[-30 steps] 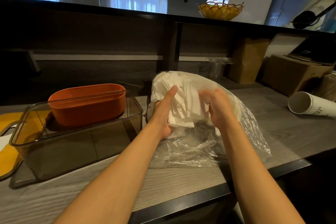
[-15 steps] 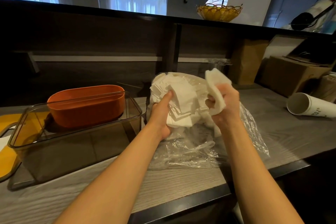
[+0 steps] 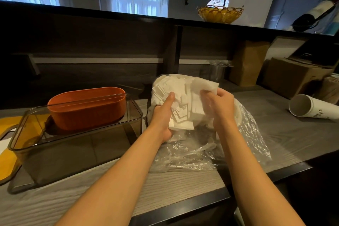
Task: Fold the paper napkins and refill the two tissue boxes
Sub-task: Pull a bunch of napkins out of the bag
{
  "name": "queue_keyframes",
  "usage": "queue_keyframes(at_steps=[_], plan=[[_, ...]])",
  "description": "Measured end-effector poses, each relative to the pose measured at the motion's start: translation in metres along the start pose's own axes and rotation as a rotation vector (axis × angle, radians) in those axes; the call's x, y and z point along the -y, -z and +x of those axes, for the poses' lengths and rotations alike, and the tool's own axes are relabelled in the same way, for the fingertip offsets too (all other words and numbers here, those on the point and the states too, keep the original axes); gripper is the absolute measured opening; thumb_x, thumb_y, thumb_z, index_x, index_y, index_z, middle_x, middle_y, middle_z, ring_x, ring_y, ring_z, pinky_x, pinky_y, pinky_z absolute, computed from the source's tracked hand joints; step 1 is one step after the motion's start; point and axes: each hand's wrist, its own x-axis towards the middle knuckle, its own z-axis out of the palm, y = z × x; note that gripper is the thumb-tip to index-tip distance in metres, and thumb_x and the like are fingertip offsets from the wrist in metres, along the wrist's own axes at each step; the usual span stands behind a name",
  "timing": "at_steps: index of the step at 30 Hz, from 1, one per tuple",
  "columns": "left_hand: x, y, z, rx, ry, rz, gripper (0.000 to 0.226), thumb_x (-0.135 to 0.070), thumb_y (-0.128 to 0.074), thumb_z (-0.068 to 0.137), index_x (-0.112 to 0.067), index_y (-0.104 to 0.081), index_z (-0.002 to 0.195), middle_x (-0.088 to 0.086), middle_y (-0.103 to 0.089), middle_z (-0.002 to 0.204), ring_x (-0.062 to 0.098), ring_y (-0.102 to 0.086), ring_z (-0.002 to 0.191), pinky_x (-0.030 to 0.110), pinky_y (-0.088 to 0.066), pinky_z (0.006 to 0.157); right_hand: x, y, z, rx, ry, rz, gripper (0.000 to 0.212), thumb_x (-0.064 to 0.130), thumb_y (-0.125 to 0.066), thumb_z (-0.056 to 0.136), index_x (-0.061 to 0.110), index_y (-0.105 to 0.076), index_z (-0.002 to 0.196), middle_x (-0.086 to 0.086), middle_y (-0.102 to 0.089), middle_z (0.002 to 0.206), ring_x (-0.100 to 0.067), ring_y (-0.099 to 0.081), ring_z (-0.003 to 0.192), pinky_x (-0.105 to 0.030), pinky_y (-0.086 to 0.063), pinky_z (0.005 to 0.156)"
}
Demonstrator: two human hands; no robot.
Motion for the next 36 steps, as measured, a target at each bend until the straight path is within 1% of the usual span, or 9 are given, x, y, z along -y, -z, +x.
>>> queue_keyframes(at_steps=[3,6,11,15,20,23,28,32,36], plan=[[-0.003,0.001,-0.003,0.004,0.035,-0.035,0.038,-0.048,-0.062,0.095,-0.019,-0.066,0.120,0.009,-0.078,0.099,0.029,-0.075,0.088,0.046,-0.060,0.076,0.003,0.005,0.006,-0.088,-0.073,0.214,0.023,0.006,-0.060,0.087,0.022,-0.065,0.102,0.003,-0.066,0.094,-0.016,-0.062,0.085,-0.033,-0.055,0.065],[-0.006,0.003,-0.005,0.011,0.051,-0.082,0.048,-0.053,-0.061,0.093,-0.022,-0.064,0.128,0.010,-0.076,0.109,0.031,-0.073,0.098,0.048,-0.059,0.082,-0.002,0.006,0.011,-0.121,-0.083,0.284,0.045,0.008,-0.061,0.086,0.022,-0.055,0.129,-0.002,-0.064,0.114,-0.022,-0.065,0.100,-0.042,-0.061,0.079],[-0.009,0.005,-0.009,0.074,0.025,-0.181,0.051,-0.054,-0.062,0.091,-0.021,-0.065,0.130,0.012,-0.071,0.124,0.035,-0.066,0.115,0.057,-0.049,0.103,-0.008,0.009,0.009,-0.253,0.041,0.062,0.042,0.008,-0.062,0.087,0.021,-0.057,0.127,0.010,-0.064,0.100,-0.013,-0.066,0.090,-0.031,-0.059,0.071],[-0.011,0.003,-0.013,0.127,0.015,-0.248,0.049,-0.055,-0.057,0.093,-0.017,-0.070,0.121,0.009,-0.074,0.113,0.028,-0.072,0.098,0.045,-0.057,0.090,-0.012,0.000,0.004,-0.036,0.004,-0.122,0.017,0.005,-0.055,0.089,0.015,-0.068,0.092,-0.004,-0.071,0.089,-0.023,-0.068,0.082,-0.038,-0.054,0.067],[-0.007,0.002,-0.014,0.145,0.001,-0.213,0.045,-0.053,-0.053,0.096,-0.018,-0.068,0.122,0.006,-0.075,0.102,0.024,-0.071,0.088,0.038,-0.059,0.076,0.003,-0.009,-0.003,0.136,-0.219,0.068,0.016,0.003,-0.047,0.096,0.010,-0.061,0.090,-0.013,-0.069,0.086,-0.024,-0.064,0.075,-0.036,-0.052,0.066],[-0.004,0.003,-0.013,0.137,0.006,-0.160,0.045,-0.050,-0.059,0.094,-0.019,-0.067,0.126,0.006,-0.073,0.105,0.025,-0.070,0.090,0.039,-0.058,0.080,0.001,-0.013,-0.004,0.197,-0.263,0.225,0.020,0.004,-0.044,0.098,0.002,-0.063,0.098,-0.017,-0.070,0.096,-0.034,-0.064,0.092,-0.041,-0.052,0.078],[-0.004,0.005,-0.009,0.103,0.037,-0.195,0.045,-0.054,-0.056,0.095,-0.021,-0.069,0.122,0.005,-0.075,0.104,0.024,-0.072,0.088,0.041,-0.057,0.081,-0.005,-0.007,-0.001,0.359,-0.374,0.448,0.069,0.057,-0.023,0.104,0.005,-0.066,0.121,-0.017,-0.068,0.124,-0.032,-0.064,0.117,-0.045,-0.051,0.102],[-0.003,0.006,-0.009,0.087,0.060,-0.156,0.046,-0.055,-0.055,0.096,-0.021,-0.070,0.123,0.008,-0.074,0.114,0.028,-0.070,0.100,0.045,-0.055,0.092,0.000,-0.007,-0.005,0.412,-0.238,0.216,0.070,0.060,-0.016,0.103,0.014,-0.067,0.116,-0.007,-0.074,0.114,-0.020,-0.068,0.108,-0.034,-0.052,0.090],[-0.002,0.005,-0.007,0.061,0.052,-0.149,0.051,-0.056,-0.058,0.094,-0.021,-0.066,0.130,0.010,-0.072,0.122,0.031,-0.069,0.109,0.047,-0.055,0.091,0.001,-0.003,-0.007,0.114,0.264,-0.075,0.046,0.046,-0.041,0.095,0.026,-0.056,0.134,0.011,-0.055,0.136,-0.005,-0.051,0.122,-0.032,-0.042,0.107]])
